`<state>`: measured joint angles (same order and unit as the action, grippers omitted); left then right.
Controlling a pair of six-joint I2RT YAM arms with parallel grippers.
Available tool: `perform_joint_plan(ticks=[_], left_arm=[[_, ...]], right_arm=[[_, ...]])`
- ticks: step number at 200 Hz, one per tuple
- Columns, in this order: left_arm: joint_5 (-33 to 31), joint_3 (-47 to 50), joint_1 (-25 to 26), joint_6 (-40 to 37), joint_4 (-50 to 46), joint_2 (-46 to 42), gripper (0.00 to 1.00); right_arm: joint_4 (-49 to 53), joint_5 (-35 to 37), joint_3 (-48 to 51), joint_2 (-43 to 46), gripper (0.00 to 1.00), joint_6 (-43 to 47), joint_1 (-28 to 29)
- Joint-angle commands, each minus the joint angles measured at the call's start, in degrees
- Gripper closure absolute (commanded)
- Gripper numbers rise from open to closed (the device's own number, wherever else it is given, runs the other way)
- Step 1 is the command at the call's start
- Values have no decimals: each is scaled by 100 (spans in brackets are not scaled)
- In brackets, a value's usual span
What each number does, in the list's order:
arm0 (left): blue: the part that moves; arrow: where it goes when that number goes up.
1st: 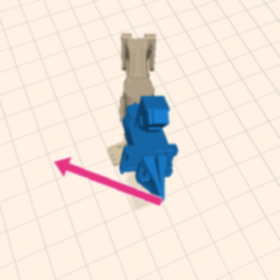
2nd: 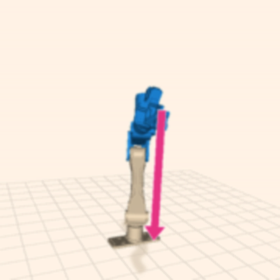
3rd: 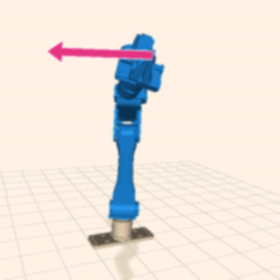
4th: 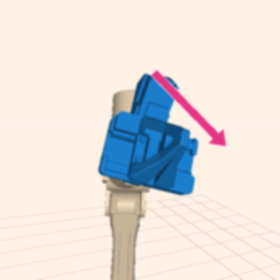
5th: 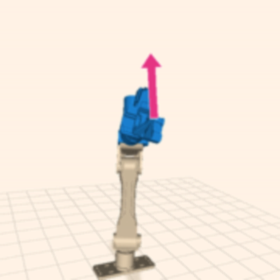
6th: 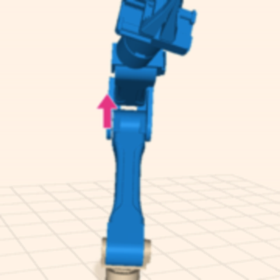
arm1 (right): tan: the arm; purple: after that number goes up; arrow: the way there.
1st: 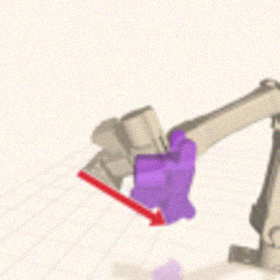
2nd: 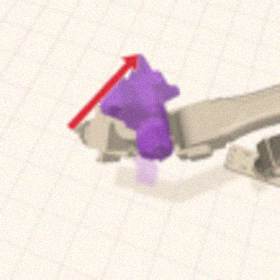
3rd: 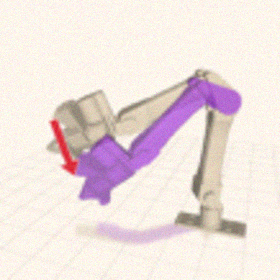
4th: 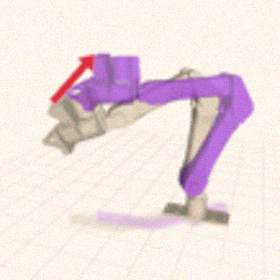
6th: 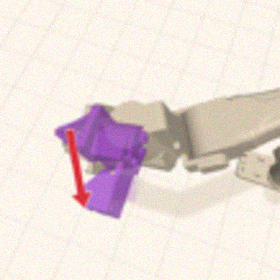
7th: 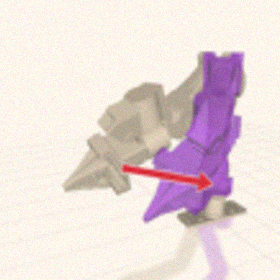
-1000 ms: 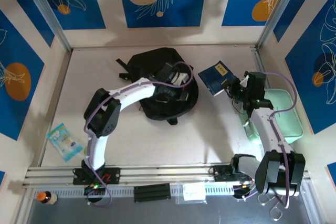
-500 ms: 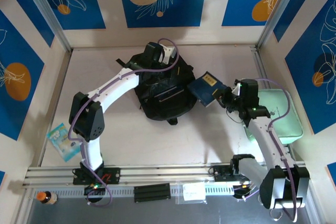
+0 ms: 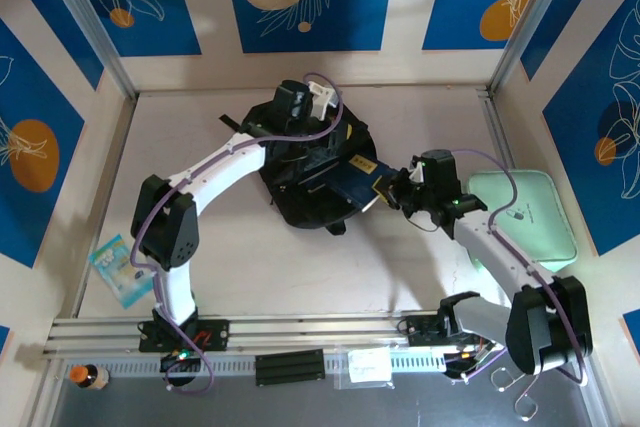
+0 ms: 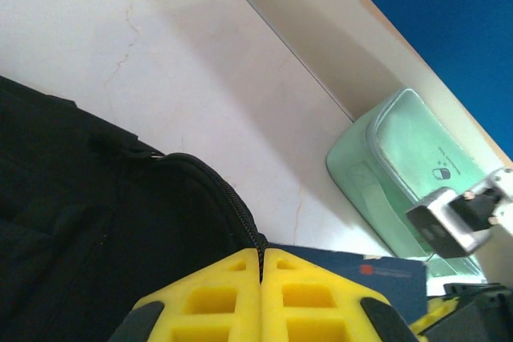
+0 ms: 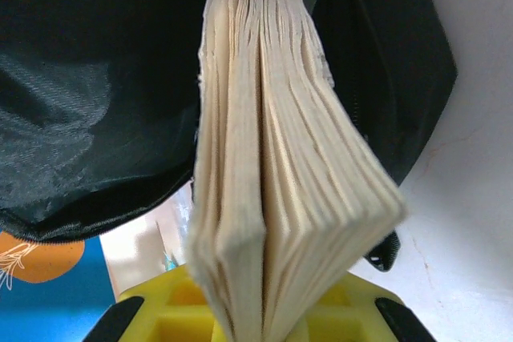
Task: Pack books, pencil case, and school supplies into a backpack
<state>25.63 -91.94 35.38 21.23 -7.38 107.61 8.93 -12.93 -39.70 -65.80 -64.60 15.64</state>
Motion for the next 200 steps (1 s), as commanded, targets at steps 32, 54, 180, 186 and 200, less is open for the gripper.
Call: perform_joint_plan(ticks=[32, 54, 180, 186, 200], left_arm=[[543, 115, 70, 179, 948, -478, 100], [557, 146, 75, 188, 966, -521, 100], [394, 229, 74, 374, 951, -557, 100], [386, 229, 75, 361, 936, -557, 100], [351, 229, 75, 368, 905, -557, 100]], right_arm=[[-934, -245, -508, -587, 95, -226, 322], [-1123, -154, -668, -824, 95, -211, 411], [-1767, 1645, -2188, -3895, 91, -1114, 1134], [-1843, 1575, -2279, -4065, 90, -1193, 1142], [-1850, 1574, -2533, -4397, 87, -1292, 1172]])
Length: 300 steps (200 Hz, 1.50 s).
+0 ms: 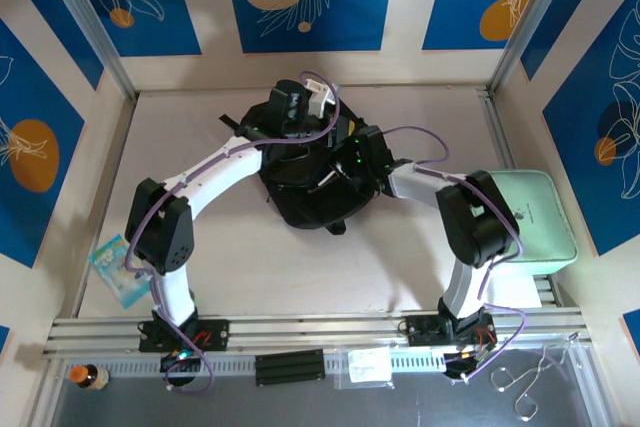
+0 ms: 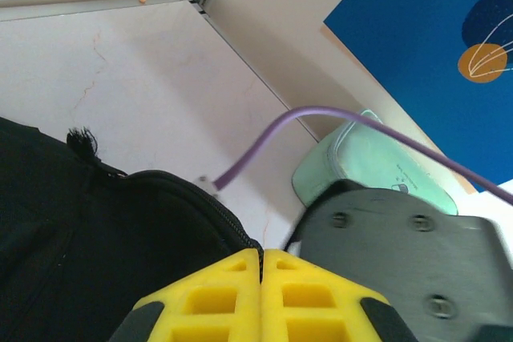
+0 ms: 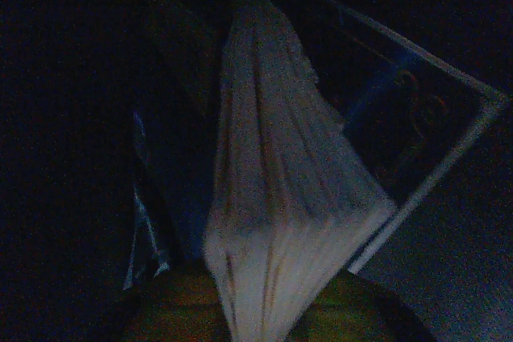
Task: Pack books, pencil case, and school supplies into a backpack
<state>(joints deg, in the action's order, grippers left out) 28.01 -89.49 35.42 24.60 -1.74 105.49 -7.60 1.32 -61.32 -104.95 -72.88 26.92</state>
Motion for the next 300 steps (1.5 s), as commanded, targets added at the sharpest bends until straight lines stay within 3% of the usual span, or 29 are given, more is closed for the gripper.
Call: perform_joint_plan(ticks=[1, 30, 76, 134, 167, 176, 197, 220, 262, 300], left_arm=[[110, -16, 70, 34, 336, -345, 100], [56, -24, 69, 54, 318, -354, 100], [-62, -16, 43, 36, 236, -311, 100], [-94, 28, 24, 28, 131, -183, 100], [-97, 231, 26, 52, 97, -169, 100], [-103, 314, 19, 91, 86, -194, 90], [-144, 527, -4, 196, 34, -291, 56], [-582, 898, -115, 364, -49, -528, 37], [-1542, 1979, -694, 1039, -213, -1004, 32], [-1867, 3234, -1329, 1832, -53, -1308, 42]], right_arm=[[-194, 158, -389, -500, 87, -468, 47], [-208, 251, -616, -817, 78, -445, 77], [-219, 3, -115, -291, 50, -292, 34], [-117, 171, 1330, 1697, 49, -119, -54], [773, 660, 1660, 2748, 48, 266, -255], [966, 812, 1770, 3006, 47, 358, -370], [1442, 1181, 1937, 3536, 44, 682, -642], [1649, 1365, 2004, 3978, 38, 1266, -860], [1815, 1127, 1901, 4065, 30, 1805, -1090], [1920, 896, 1877, 3778, 30, 1772, -1110]])
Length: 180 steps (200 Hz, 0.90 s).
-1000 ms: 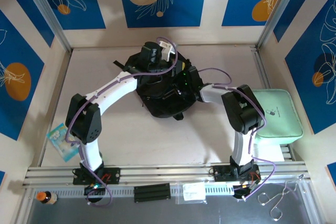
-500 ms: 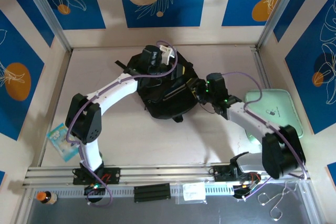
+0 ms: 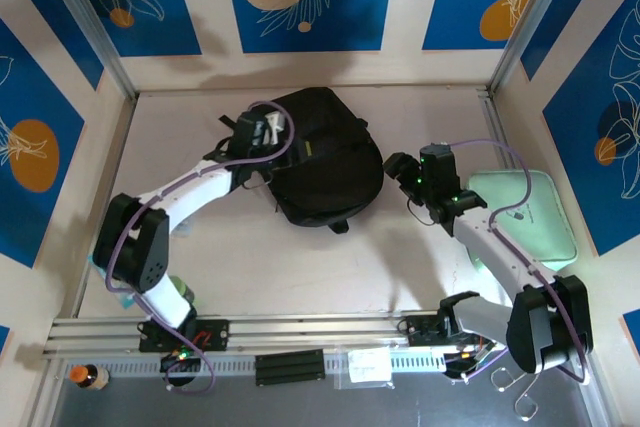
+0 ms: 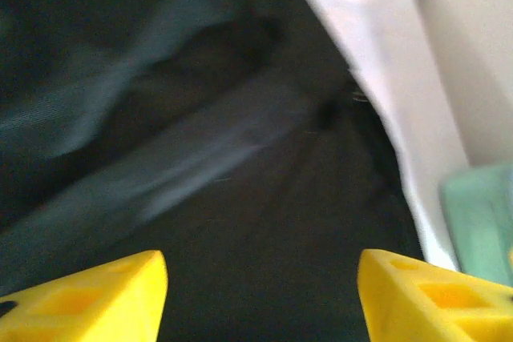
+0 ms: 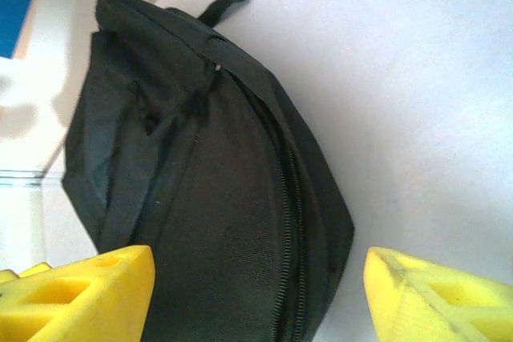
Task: Pack books, pencil case, and school supplies into a backpack
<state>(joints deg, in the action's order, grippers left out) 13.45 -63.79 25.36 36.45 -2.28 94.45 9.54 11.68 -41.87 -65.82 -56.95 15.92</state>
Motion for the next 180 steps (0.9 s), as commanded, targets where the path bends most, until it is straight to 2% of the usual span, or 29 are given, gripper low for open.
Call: perform_joint_plan(ticks=[1, 32, 74, 98, 153, 180], left_arm=[[-412, 696, -340, 664, 10, -211, 42], [-361, 1338, -766, 1044, 370, -218, 60], [97, 1020, -1081, 1168, 747, 324, 71], [-18, 595, -1112, 1115, 496, 636, 75], [8, 2, -1160, 1057, 288, 1214, 75], [-150, -85, -1166, 1058, 81, 1291, 66]], right_arm=[[206, -140, -68, -138, 30, 168, -15], [224, -315, -99, -347, 31, 181, -19], [182, -840, -249, -776, 33, 307, 8], [102, -913, -189, -875, 34, 251, 25], [125, -919, -144, -966, 34, 215, 7], [214, -1000, -193, -1071, 34, 226, 11]])
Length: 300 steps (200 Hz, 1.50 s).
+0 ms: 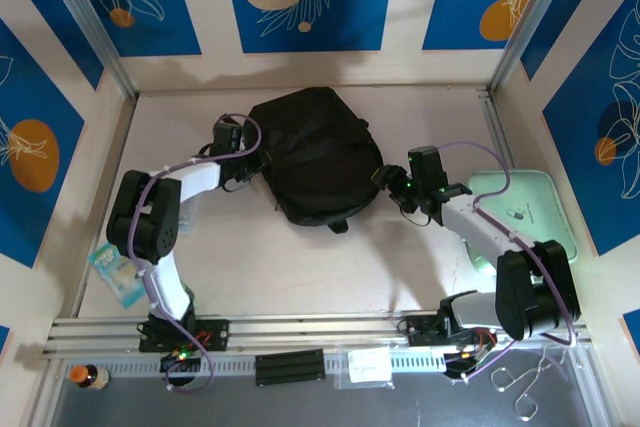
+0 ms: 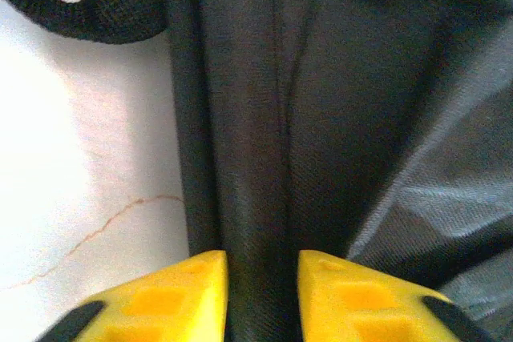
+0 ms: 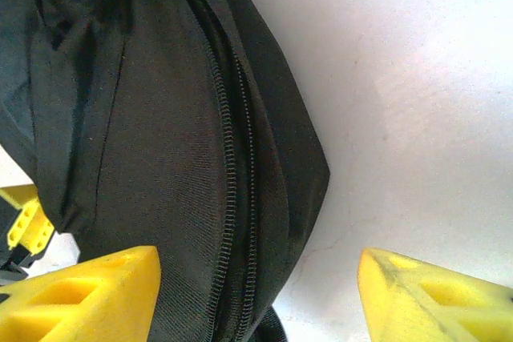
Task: Pack books, pencil case, and school supplies into a backpack
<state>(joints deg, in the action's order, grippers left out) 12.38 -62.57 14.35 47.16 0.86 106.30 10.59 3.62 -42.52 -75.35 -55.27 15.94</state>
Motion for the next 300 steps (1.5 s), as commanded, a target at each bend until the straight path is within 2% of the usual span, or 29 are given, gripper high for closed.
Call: perform_joint_plan(ticks=[1, 28, 65, 110, 131, 159, 207, 262, 283, 300], left_arm=[[-56, -210, -69, -13, -244, 104, 66], [-252, -227, -68, -105, -335, 29, 66], [177, -382, -68, -90, -90, 241, 78], [300, -515, -72, 32, -5, 461, 75], [387, -596, -69, 82, -27, 557, 77], [420, -601, -76, 230, 41, 535, 100], [343, -353, -80, 156, 18, -364, 100], [571, 335, -63, 557, 349, -1360, 100], [559, 457, -36, 683, 496, -1479, 100], [487, 482, 8, 759, 619, -1498, 100]], right_arm=[[109, -198, -130, -123, 34, 59, 7], [123, -212, -125, -248, 34, 20, 36], [103, -230, -162, -413, 37, -3, 92], [31, -361, -142, -586, 38, -5, 94], [-155, -633, -148, -817, 44, 46, 60], [-275, -909, -326, -1256, 56, 192, 10], [-359, -838, -1124, -2168, 67, 817, -176], [-248, -667, -2860, -3528, 67, 1550, -332], [-39, -625, -3200, -3453, 59, 1694, -364], [186, -407, -3162, -3039, 48, 1802, -355]])
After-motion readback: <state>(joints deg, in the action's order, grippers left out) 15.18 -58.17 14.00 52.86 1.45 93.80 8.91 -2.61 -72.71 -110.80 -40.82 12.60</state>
